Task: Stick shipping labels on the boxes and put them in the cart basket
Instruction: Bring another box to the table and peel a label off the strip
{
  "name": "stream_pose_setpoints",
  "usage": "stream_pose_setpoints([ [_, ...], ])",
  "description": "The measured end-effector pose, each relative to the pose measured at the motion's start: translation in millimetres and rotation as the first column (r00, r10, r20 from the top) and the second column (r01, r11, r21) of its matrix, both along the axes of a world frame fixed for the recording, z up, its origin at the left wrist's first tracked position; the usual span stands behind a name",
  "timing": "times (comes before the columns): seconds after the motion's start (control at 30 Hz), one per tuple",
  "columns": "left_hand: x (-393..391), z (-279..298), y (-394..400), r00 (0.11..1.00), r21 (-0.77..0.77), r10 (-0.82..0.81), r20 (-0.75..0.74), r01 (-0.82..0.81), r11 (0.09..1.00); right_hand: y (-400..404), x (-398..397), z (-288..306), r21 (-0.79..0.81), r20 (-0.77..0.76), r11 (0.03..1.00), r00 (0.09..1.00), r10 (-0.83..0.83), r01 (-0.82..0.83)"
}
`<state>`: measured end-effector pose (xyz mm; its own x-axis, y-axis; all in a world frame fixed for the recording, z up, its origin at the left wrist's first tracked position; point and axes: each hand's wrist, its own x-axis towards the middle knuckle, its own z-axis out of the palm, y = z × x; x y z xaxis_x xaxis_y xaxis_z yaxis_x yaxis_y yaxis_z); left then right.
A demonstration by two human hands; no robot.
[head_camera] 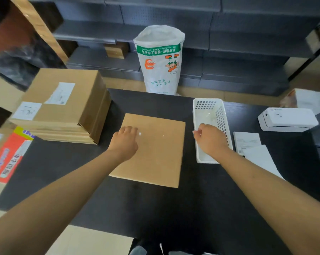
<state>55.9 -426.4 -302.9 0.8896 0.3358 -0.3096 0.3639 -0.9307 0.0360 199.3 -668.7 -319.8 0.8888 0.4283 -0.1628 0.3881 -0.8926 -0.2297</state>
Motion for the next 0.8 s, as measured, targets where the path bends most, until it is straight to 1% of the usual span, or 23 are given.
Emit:
stream_pose_setpoints([
  [0.17,18,25,-12,0.997,0.042,-0.073,-0.027,0.074,0.996,1,-17,25,0.025,-0.01,1.0,1.0,-0.008,0.008],
  [0.33,36,44,-39,0.986,0.042,-0.168,-0.015,0.169,0.985,-31,-31,43,-0.007,0.032,0.999,0.998,-0.048,0.048],
  [0.5,52,57,-86,0.965,0.041,-0.261,-0.013,0.261,0.965,-77,-37,60,-0.014,0.04,0.992,0.991,-0.124,0.124],
  [0.63,66,62,-133,0.948,0.045,-0.318,0.013,0.317,0.947,-123,-32,68,-0.044,0.084,0.982,0.98,-0.181,0.185],
  [0.8,85,55,-193,0.931,0.052,-0.365,0.027,0.363,0.93,-192,-18,65,-0.085,0.069,0.98,0.982,-0.175,0.181],
])
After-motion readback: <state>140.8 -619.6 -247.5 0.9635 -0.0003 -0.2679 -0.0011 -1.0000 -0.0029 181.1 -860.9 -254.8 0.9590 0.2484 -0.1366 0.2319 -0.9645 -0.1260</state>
